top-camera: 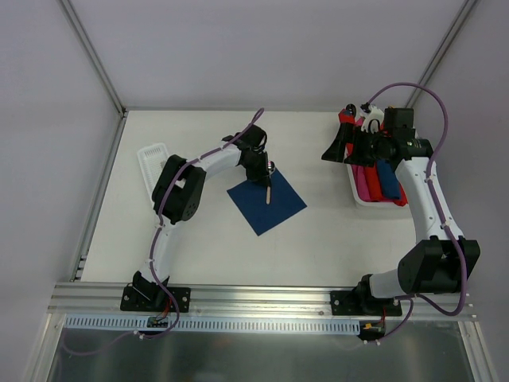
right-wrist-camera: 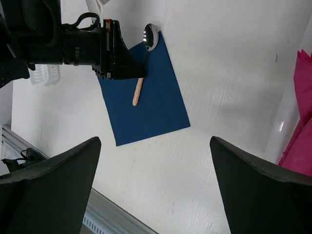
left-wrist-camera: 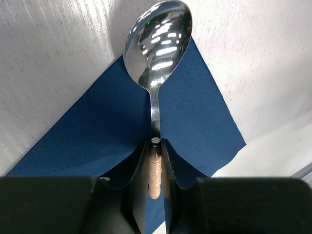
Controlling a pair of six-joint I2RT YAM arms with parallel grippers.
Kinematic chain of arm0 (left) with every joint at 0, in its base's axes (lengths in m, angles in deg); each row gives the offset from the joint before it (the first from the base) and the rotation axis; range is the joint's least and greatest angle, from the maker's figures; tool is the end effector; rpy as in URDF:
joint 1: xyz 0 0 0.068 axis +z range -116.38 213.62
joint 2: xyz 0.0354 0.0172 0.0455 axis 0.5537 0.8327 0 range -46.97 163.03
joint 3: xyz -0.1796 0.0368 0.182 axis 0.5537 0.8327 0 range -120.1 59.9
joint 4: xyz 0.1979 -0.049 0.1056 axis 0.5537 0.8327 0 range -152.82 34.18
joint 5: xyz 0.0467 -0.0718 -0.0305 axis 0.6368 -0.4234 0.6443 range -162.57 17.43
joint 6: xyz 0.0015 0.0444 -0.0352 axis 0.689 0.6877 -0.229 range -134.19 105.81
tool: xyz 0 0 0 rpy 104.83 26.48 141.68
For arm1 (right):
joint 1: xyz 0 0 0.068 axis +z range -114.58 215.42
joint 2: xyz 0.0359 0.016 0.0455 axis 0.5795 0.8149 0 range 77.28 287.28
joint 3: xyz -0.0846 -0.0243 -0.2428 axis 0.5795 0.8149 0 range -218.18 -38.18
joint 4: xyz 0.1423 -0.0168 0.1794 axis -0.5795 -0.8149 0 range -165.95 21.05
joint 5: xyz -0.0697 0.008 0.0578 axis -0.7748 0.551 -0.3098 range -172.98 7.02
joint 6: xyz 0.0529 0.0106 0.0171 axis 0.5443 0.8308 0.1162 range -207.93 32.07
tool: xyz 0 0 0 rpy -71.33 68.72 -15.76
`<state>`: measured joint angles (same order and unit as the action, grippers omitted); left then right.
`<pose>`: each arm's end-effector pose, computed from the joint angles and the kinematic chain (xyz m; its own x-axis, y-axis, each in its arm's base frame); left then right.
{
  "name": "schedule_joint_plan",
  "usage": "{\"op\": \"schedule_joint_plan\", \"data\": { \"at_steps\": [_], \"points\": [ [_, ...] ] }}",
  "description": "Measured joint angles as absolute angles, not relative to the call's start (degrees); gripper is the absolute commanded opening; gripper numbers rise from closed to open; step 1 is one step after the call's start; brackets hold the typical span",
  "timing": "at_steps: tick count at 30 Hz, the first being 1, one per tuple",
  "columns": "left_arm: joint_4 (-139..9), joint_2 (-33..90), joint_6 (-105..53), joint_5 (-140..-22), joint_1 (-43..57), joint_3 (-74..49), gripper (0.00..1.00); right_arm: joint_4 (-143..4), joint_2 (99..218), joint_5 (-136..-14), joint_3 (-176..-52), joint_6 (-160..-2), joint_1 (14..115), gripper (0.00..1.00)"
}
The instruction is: Place the utensils on the paper napkin and roll it up
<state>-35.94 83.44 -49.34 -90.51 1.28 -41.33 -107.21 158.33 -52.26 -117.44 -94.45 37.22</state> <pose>0.3795 -0.2548 0.1601 -0.9498 -0.0470 -0.3094 0.1313 0.8375 -0.5305 0.2757 0.0289 0.3433 -0.5915 -0.1164 -0.7979 -0.4882 0.8392 0.2395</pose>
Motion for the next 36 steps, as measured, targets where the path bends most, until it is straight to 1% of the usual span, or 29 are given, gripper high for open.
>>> {"op": "schedule_joint_plan", "data": {
  "at_steps": [2, 3, 5, 9, 10, 15, 17, 20, 23, 33, 34, 36],
  "points": [
    [-35.86, 83.61, -49.58, -90.55, 1.28, -41.46, 0.21, -107.21, 158.33, -52.26, -117.44, -94.45, 37.20, 0.99],
    [-35.86, 83.77, -49.74, -90.77, 1.28, -41.66, 0.25, -107.21, 158.33, -52.26, -117.44, -94.45, 37.20, 0.99],
    [-35.90, 83.92, -50.06, -91.40, 1.28, -41.92, 0.29, -107.21, 158.33, -52.26, -117.44, -94.45, 37.20, 0.99],
    [-35.92, 83.96, -50.76, -91.64, 1.28, -42.09, 0.32, -107.21, 158.33, -52.26, -117.44, -94.45, 37.20, 0.99],
    [-35.90, 83.96, -50.83, -91.66, 1.28, -42.11, 0.35, -107.21, 158.33, -52.26, -117.44, -94.45, 37.20, 0.99],
    [-35.88, 83.96, -51.05, -91.75, 1.28, -42.33, 0.41, -107.21, 158.33, -52.26, -117.44, -94.43, 37.13, 0.99],
    [-35.90, 83.94, -51.05, -91.71, 1.28, -42.38, 0.46, -107.21, 158.33, -52.26, -117.44, -94.43, 37.11, 0.99],
    [-35.75, 83.61, -51.05, -91.36, 1.28, -42.38, 0.49, -107.21, 158.36, -52.22, -117.44, -94.43, 37.11, 0.99],
    [-34.63, 82.96, -50.96, -89.74, 1.02, -42.38, 0.54, -107.21, 158.46, -52.15, -117.44, -94.41, 37.11, 0.99],
    [-28.82, 77.36, -50.57, -81.94, 1.09, -42.38, 0.59, -107.21, 159.51, -52.00, -117.44, -94.32, 37.11, 0.99],
    [-28.56, 76.44, -50.48, -81.24, 1.09, -42.38, 0.55, -107.21, 159.54, -51.96, -117.44, -94.28, 37.11, 0.99],
    [-28.07, 74.61, -50.24, -80.74, 1.59, -42.25, 0.52, -107.21, 159.54, -51.80, -117.44, -94.21, 37.11, 0.99]
  ]
}}
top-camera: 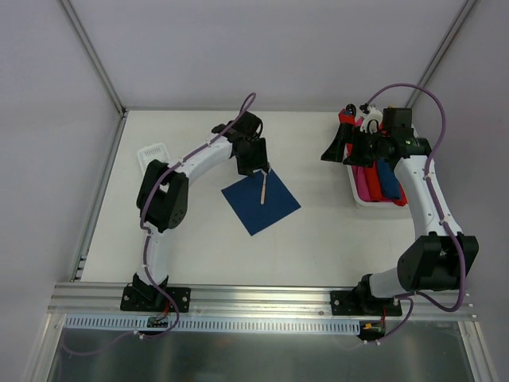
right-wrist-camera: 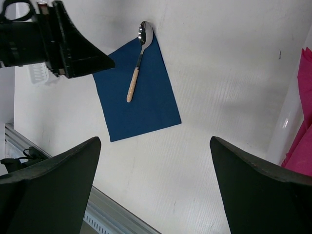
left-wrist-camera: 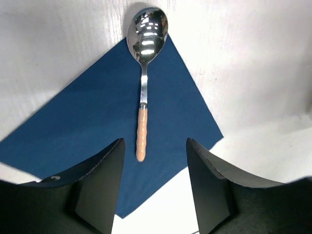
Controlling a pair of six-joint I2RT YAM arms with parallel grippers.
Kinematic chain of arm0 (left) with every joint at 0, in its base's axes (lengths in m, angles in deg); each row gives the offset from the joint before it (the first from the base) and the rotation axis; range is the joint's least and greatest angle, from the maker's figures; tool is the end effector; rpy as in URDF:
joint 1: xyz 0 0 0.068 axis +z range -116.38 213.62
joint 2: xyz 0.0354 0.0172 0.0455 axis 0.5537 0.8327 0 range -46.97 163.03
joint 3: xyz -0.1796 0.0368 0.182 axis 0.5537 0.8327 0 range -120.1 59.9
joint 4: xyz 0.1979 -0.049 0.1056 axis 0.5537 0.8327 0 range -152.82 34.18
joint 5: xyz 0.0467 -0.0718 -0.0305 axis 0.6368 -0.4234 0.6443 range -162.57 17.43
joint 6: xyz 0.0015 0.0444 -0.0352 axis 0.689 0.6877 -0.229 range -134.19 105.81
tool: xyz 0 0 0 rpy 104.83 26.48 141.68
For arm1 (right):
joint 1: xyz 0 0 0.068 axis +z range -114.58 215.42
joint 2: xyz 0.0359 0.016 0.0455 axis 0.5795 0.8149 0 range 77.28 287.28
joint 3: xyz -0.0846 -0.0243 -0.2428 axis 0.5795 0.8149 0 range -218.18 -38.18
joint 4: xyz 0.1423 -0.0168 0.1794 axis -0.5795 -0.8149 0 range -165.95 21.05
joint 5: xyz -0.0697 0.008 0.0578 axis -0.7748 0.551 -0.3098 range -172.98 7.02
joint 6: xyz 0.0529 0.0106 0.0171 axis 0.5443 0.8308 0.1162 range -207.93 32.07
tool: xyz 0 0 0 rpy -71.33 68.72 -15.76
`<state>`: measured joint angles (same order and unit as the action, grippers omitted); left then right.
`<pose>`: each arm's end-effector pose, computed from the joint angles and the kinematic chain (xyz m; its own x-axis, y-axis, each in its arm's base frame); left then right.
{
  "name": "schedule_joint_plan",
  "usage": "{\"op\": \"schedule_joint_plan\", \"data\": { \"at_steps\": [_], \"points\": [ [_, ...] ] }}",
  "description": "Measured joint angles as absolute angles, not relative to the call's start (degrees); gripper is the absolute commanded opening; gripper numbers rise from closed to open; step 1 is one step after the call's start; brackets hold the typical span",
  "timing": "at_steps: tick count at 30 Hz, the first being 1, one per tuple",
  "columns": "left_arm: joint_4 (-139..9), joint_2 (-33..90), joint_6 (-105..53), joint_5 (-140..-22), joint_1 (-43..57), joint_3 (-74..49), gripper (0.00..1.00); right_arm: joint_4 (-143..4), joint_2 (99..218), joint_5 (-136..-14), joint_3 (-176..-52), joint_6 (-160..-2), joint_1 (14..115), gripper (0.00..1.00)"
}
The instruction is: Place the utensils on the paper napkin and roll it up
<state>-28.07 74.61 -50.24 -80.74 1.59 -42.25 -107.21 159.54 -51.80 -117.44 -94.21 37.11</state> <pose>0.3659 -0.2356 0.2203 -0.9062 -0.1203 -0.4054 0.0769 0.8958 -0.4377 0.2804 0.0287 0.3379 -0.6099 -0.1118 -0.7846 -0.4839 0.8365 0.2570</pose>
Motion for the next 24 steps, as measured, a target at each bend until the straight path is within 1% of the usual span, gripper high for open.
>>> {"op": "schedule_joint_plan", "data": {
  "at_steps": [2, 5, 8, 11, 13, 15, 18, 19, 24],
  "points": [
    [-27.99, 71.75, -49.93, -80.39, 2.35, -40.91, 0.46, -107.21, 159.54, -51.67, -117.44, -94.21, 37.11, 0.99],
    [-27.48, 66.15, -48.84, -80.28, 6.64, -37.48, 0.42, -107.23, 159.54, -51.56, -117.44, -94.21, 37.11, 0.99],
    [-26.81, 60.77, -47.27, -79.36, 15.03, -34.64, 0.42, -107.21, 159.54, -51.34, -117.44, -94.21, 37.11, 0.99],
    [-26.22, 56.64, -44.97, -77.65, 25.46, -32.58, 0.42, -107.19, 159.62, -51.15, -117.44, -94.21, 37.11, 0.99],
    [-25.74, 55.20, -43.40, -76.43, 31.58, -31.40, 0.41, -107.21, 159.89, -51.06, -117.44, -94.21, 37.11, 0.99],
    [-25.17, 55.02, -41.91, -75.51, 35.38, -30.86, 0.39, -107.21, 160.39, -51.02, -117.44, -94.21, 37.20, 0.99],
    [-23.70, 55.90, -40.23, -75.03, 38.33, -30.07, 0.35, -107.21, 161.37, -51.04, -117.44, -94.19, 37.35, 0.99],
    [-23.53, 56.42, -40.08, -75.01, 38.68, -30.05, 0.32, -107.23, 161.68, -51.04, -117.44, -94.21, 37.42, 0.99],
    [-23.27, 61.76, -39.44, -75.47, 39.31, -30.07, 0.32, -107.32, 162.36, -51.13, -117.46, -94.25, 37.55, 0.99]
  ]
}}
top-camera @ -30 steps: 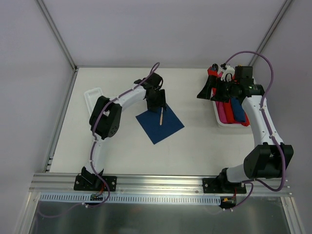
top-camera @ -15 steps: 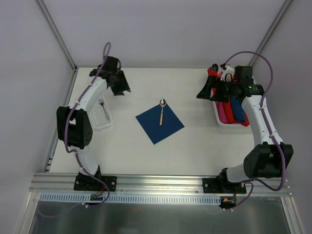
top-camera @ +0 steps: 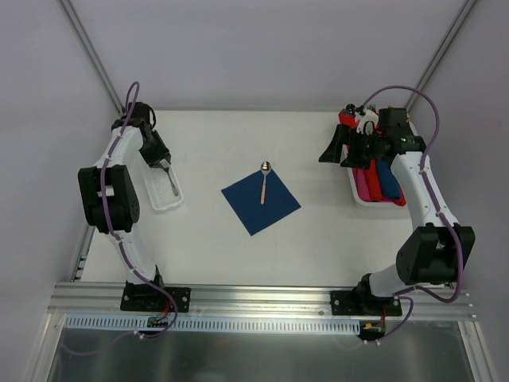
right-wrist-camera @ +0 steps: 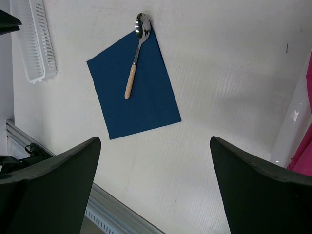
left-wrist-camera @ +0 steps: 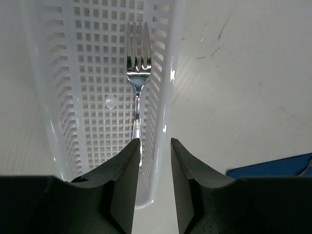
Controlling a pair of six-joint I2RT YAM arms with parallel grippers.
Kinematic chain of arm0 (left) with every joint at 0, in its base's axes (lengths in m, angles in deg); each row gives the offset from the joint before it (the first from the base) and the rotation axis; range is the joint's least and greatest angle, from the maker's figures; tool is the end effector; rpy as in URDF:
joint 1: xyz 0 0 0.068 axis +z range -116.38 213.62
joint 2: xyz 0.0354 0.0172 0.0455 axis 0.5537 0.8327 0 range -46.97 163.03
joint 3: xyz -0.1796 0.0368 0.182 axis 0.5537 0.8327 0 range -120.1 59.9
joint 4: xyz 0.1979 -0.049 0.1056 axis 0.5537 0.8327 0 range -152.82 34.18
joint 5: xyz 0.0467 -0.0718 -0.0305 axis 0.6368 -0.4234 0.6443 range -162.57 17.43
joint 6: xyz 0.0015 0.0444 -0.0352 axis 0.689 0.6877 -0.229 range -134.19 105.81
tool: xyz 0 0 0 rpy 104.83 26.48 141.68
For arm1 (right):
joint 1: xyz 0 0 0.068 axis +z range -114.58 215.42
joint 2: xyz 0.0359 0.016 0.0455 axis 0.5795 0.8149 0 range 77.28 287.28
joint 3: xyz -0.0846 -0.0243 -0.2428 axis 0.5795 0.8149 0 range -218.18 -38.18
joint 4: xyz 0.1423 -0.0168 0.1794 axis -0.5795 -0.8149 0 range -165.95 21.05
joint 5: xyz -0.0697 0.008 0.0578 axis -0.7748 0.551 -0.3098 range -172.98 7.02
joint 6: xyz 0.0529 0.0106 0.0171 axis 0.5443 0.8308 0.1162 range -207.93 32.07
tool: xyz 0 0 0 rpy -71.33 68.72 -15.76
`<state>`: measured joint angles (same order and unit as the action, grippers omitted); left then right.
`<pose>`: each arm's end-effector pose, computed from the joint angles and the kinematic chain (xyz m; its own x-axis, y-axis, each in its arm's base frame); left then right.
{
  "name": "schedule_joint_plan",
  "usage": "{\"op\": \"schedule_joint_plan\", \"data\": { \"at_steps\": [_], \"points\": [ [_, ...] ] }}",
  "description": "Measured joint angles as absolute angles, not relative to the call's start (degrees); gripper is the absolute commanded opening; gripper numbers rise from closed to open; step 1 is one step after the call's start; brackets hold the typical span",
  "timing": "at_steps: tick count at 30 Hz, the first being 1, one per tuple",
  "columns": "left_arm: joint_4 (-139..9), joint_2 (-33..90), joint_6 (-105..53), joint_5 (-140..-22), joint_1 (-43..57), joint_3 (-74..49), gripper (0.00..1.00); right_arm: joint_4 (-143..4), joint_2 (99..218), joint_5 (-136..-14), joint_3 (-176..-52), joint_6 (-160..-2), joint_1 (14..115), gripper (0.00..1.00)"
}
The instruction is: Place the utensils on the paper napkin and roll it up
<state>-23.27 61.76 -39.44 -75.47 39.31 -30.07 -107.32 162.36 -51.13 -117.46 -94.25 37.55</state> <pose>0.3767 0.0355 0.2417 -0.7348 -0.5014 -0.4568 -0.4269 0.8652 -0.2631 0.2906 0.0317 0.3249 -0.6469 -0.1178 -0.7534 -0.4840 0.8269 0.2863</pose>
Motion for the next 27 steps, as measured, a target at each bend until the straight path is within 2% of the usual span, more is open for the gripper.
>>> {"op": "schedule_joint_plan", "data": {
  "at_steps": [16, 23, 27],
  "points": [
    [-23.11, 71.13, -38.81, -75.29, 39.31, -31.56, 0.26, -107.63, 163.56, -51.43, -117.68, -94.63, 37.59, 0.99],
    [-23.07, 72.64, -38.57, -75.27, 39.31, -31.99, 0.32, -108.30, 164.26, -51.87, -118.34, -94.67, 37.59, 0.99],
    [-23.42, 75.00, -38.17, -75.14, 39.34, -33.68, 0.29, -108.43, 164.28, -52.07, -118.60, -94.69, 37.59, 0.99]
  ]
}}
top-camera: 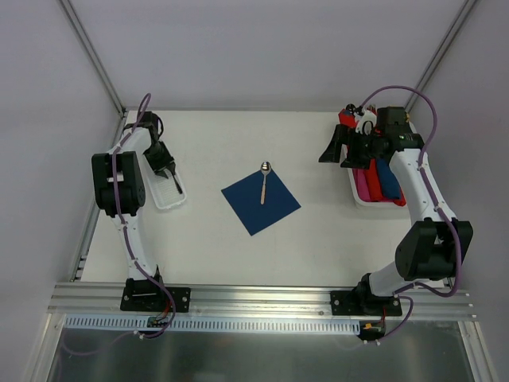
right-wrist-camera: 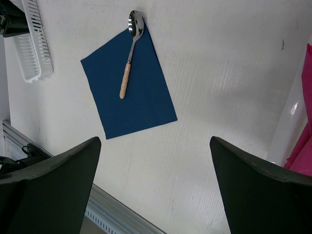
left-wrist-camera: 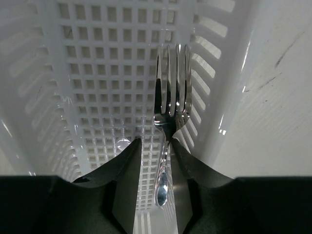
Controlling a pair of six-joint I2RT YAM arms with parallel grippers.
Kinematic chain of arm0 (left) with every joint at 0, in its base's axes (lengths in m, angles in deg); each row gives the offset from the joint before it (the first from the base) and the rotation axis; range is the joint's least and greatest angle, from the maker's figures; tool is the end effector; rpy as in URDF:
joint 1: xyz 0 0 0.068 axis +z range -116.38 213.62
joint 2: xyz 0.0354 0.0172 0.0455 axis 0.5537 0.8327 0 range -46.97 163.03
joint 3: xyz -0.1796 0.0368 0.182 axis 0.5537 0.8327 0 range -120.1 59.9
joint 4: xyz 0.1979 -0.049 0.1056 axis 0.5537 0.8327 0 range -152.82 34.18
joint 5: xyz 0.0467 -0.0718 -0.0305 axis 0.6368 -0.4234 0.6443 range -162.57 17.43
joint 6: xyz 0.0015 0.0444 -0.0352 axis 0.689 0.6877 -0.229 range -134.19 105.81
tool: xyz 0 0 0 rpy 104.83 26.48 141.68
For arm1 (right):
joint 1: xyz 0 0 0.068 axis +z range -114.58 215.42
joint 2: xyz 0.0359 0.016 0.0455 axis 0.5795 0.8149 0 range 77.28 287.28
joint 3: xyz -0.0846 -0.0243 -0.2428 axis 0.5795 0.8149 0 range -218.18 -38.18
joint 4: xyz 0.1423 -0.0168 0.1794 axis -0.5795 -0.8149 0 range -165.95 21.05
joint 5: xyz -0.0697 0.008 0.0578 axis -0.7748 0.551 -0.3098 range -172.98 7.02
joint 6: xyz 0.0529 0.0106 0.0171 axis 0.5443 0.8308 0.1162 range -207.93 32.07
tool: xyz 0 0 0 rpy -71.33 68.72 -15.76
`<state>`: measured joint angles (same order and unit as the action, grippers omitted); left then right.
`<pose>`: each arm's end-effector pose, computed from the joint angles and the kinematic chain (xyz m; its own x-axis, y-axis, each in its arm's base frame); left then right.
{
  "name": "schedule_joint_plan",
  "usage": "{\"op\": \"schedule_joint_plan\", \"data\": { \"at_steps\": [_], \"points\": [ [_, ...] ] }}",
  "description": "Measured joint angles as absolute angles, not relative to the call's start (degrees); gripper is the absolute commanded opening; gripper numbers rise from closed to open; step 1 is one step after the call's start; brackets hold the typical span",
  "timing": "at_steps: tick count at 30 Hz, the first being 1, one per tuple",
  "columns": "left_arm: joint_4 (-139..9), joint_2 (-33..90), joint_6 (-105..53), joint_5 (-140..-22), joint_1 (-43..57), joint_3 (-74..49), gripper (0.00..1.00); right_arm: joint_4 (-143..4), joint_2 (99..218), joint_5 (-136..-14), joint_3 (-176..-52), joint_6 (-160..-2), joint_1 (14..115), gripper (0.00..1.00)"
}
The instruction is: Place the utensils on the paper napkin and roll it up
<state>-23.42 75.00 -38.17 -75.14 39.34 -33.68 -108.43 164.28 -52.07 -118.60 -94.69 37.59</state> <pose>0.4067 0.0389 0.1722 -0.8080 -0.4891 -0.3286 -0.4500 0.8722 -0.1916 0.2971 0.0316 0.3198 -0.6688 -0.1266 -0.7326 -0.4707 0.8348 0.2855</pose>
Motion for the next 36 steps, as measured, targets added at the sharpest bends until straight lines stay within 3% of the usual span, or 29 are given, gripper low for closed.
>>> {"op": "schedule_joint_plan", "data": {
  "at_steps": [11, 22, 30, 36],
  "points": [
    [-22.28, 76.05, -37.02, -72.21, 39.36, -34.86, 0.00, -108.43, 164.67, -51.13, -118.64, -94.82, 38.27, 0.99],
    [-22.04, 74.70, -36.60, -74.99, 39.64, -34.86, 0.00, -108.22, 164.98, -48.85, -118.88, -94.82, 41.13, 0.98],
    [-21.85, 66.08, -35.88, -82.20, 40.12, -34.86, 0.00, -107.98, 166.62, -45.25, -121.27, -94.91, 41.46, 0.95],
    [-21.82, 58.96, -39.33, -88.43, 40.10, -34.81, 0.00, -109.31, 166.90, -53.90, -126.03, -100.85, 47.01, 0.88]
  ]
}}
